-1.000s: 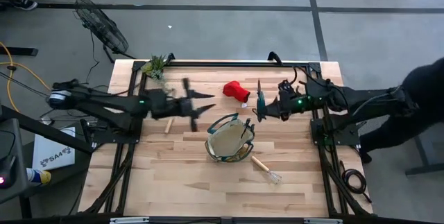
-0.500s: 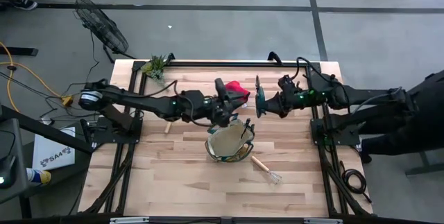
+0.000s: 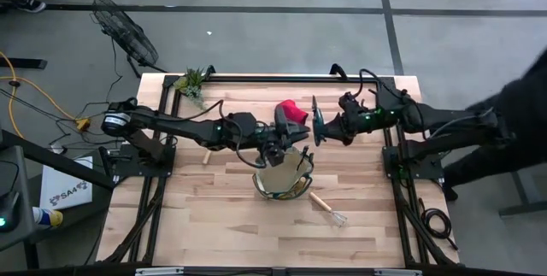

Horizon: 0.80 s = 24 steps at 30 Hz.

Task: Pick & Place Garden tools in Gardening bag
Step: Put the green shear scissors into the white gardening bag

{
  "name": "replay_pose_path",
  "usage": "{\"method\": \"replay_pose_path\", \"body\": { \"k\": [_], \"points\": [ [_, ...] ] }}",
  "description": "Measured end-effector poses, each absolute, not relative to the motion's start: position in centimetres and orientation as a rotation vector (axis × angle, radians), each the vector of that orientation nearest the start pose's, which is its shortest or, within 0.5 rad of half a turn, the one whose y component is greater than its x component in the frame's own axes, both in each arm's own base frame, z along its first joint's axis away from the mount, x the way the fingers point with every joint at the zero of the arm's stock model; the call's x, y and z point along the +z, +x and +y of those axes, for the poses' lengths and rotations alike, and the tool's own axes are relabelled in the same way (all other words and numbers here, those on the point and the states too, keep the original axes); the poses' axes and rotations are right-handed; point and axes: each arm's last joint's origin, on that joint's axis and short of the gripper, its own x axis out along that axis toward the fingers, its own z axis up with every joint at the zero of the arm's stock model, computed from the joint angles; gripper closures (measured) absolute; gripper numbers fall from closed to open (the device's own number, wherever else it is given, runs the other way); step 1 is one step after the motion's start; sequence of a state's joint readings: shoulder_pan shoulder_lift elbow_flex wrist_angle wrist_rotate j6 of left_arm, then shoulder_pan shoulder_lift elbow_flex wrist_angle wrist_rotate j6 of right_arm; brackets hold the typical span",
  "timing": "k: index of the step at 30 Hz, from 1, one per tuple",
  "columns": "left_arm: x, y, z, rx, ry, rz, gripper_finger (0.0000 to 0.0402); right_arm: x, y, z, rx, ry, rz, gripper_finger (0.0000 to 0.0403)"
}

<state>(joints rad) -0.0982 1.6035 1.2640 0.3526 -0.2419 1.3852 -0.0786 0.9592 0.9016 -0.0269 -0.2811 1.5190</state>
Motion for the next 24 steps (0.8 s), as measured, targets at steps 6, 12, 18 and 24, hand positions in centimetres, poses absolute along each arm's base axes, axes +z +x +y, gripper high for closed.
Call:
{"method": "replay_pose_path", "body": {
  "k": [6, 12, 18, 24],
  "points": [
    [33.8, 37.7, -3.0, 0.133, 1.4, 0.126, 0.0268, 35.2, 22.0, -0.9, 0.1, 1.528, 0.249, 0.036],
    [33.5, 38.0, -3.0, 0.112, 1.443, 0.116, 0.0268, 34.9, 22.8, -1.0, 0.112, 1.532, 0.256, 0.036],
    [33.5, 38.0, -3.1, 0.108, 1.443, 0.107, 0.0268, 34.9, 23.4, -1.0, 0.124, 1.53, 0.228, 0.036],
    [33.5, 38.0, -3.1, 0.104, 1.443, 0.112, 0.0268, 34.9, 23.6, -1.1, 0.123, 1.531, 0.215, 0.036]
  ]
}}
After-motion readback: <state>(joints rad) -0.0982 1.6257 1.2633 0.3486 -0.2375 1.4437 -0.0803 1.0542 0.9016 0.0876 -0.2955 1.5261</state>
